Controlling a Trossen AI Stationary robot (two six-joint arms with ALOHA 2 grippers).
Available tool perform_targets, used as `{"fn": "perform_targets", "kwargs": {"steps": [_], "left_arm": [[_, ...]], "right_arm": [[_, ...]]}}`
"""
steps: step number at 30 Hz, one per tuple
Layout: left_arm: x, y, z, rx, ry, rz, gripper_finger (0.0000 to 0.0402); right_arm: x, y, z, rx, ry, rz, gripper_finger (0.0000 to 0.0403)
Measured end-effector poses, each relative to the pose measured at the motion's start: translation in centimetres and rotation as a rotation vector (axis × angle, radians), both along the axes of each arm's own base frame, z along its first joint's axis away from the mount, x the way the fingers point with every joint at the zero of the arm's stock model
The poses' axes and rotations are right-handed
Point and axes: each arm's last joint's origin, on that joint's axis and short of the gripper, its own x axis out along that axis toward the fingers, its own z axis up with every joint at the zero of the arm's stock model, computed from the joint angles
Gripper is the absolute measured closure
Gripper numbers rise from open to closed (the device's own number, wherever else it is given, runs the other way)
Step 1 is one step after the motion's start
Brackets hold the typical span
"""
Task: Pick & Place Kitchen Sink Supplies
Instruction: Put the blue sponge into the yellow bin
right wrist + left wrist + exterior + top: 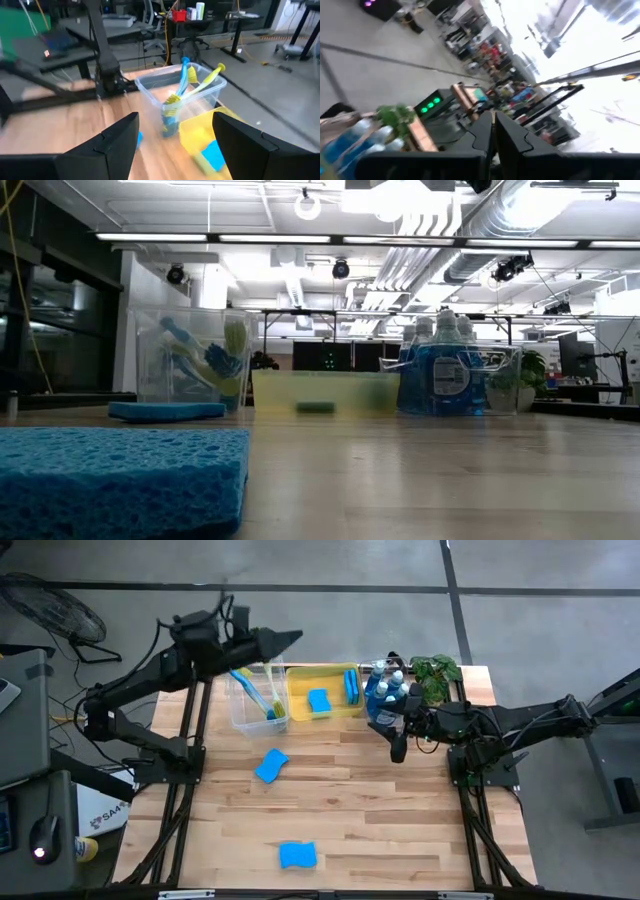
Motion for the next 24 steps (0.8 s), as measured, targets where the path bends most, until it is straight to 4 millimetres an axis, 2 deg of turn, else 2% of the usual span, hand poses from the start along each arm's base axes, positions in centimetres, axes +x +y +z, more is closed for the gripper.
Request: {"fn": "perform_targets", "kwargs": {"steps": [3, 6, 12, 17, 24], "left_arm": [[-0.4, -0.5, 1.0, 0.034, -0.025, -0.106, 0.0383], [-0.3, -1.9, 0.9, 0.146, 0.040, -0.239, 0.0383], [0.2, -2.6, 0.2, 0.106, 0.100, -0.161, 0.0383], [0.3, -2.9, -1.6, 0.067, 0.276, -0.256, 0.0383], [-0.4, -3.3, -4.0, 0.066, 0.552, -0.203, 0.0383]], "right_arm": [[-0.1, 0.0, -0.2, -0.087, 0.051, 0.015, 0.0155], [-0.2, -0.1, -0.4, -0.080, 0.074, 0.001, 0.0155], [-1.1, 0.4, 0.2, 0.114, -0.007, 0.061, 0.0155], [-3.4, 1.1, 1.4, 0.219, -0.087, 0.111, 0.0155], [-5.1, 2.0, 1.8, 0.232, -0.090, 0.187, 0.0155]]}}
